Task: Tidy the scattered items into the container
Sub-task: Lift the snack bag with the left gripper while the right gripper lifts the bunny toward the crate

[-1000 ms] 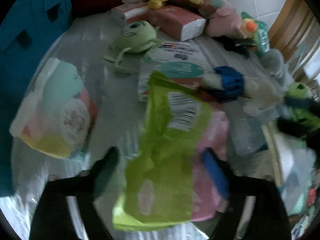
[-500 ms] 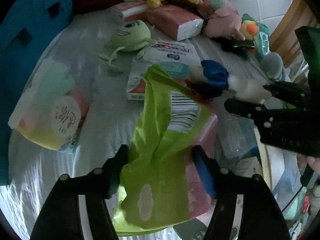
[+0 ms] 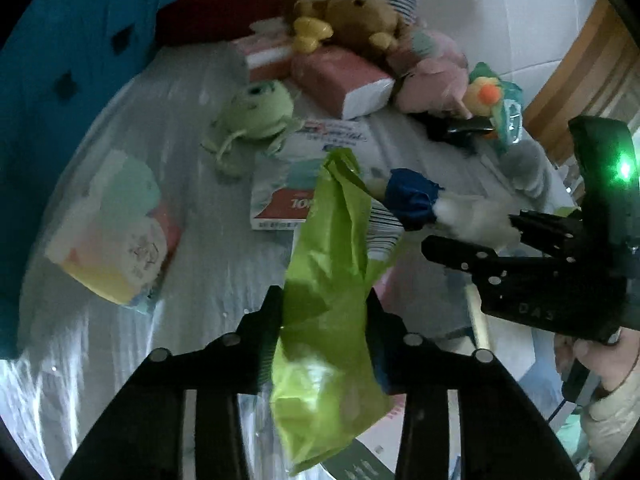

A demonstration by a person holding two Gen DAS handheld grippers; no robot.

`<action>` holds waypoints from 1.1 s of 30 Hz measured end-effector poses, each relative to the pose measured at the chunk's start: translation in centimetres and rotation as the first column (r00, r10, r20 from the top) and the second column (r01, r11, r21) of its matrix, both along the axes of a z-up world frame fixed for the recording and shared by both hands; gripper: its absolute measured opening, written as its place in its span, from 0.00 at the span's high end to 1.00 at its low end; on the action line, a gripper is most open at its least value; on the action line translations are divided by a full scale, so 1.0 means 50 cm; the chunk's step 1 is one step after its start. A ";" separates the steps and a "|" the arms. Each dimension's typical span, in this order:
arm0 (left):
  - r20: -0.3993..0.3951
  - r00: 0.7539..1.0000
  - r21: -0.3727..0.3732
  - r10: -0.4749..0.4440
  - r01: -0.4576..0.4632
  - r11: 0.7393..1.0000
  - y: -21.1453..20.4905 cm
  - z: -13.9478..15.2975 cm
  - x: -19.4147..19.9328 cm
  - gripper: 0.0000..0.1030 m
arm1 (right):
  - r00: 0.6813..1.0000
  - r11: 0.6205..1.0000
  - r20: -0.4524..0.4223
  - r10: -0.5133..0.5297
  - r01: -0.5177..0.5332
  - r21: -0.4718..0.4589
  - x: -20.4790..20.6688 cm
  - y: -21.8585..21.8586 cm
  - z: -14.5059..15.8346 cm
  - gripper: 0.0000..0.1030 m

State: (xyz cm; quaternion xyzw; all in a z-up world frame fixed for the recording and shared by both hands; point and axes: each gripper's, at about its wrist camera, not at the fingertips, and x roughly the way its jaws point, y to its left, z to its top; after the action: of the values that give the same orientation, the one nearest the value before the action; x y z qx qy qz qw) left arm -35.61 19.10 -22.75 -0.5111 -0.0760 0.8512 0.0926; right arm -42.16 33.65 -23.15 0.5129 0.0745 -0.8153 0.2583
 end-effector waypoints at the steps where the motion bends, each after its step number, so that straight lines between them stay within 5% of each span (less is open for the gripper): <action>1: -0.002 1.000 -0.015 -0.010 0.010 1.000 0.007 0.000 0.004 0.64 | 1.000 1.000 -0.002 -0.008 0.008 -0.012 0.004 0.005 0.006 0.51; 5: -0.002 0.999 -0.051 -0.036 0.036 0.998 0.030 -0.008 0.001 0.62 | 0.999 0.999 0.008 -0.037 0.037 -0.020 0.011 0.025 0.009 0.51; 7: 0.014 0.999 -0.061 -0.052 0.053 0.997 0.043 -0.017 -0.010 0.36 | 0.998 0.998 0.032 -0.058 0.059 -0.036 0.013 0.041 -0.001 0.51; 9: 0.035 0.997 -0.102 -0.064 0.067 0.993 0.062 -0.043 -0.025 0.25 | 0.996 0.996 0.050 -0.072 0.074 -0.039 0.018 0.051 -0.011 0.51; 12: 0.061 0.997 -0.101 -0.039 0.045 0.994 0.064 -0.083 -0.043 0.26 | 0.995 0.996 0.061 -0.082 0.084 -0.034 0.027 0.062 -0.020 0.51; 16: 0.056 0.998 0.051 0.028 -0.031 0.998 0.010 -0.056 -0.029 0.58 | 0.995 0.996 0.058 -0.082 0.084 -0.040 0.038 0.062 -0.020 0.51; 18: 0.014 1.000 0.115 0.006 -0.008 0.993 0.000 -0.015 -0.008 0.66 | 0.995 0.996 0.059 -0.080 0.083 -0.045 0.044 0.061 -0.021 0.51; 28: -0.051 0.986 0.050 -0.161 0.163 0.985 0.129 0.028 -0.017 0.58 | 0.981 0.981 0.054 -0.184 0.187 -0.058 0.055 0.141 -0.017 0.51; 33: 0.040 0.978 -0.059 -0.205 0.207 0.977 0.211 -0.032 -0.068 0.53 | 0.972 0.970 0.062 -0.227 0.231 -0.071 0.057 0.196 -0.020 0.50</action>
State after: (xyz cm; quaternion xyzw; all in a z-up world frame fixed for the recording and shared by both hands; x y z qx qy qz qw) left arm -39.01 29.64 -24.36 -0.5333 0.0027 0.8302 0.1626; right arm -39.30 43.42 -24.16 0.5293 -0.0236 -0.8279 0.1840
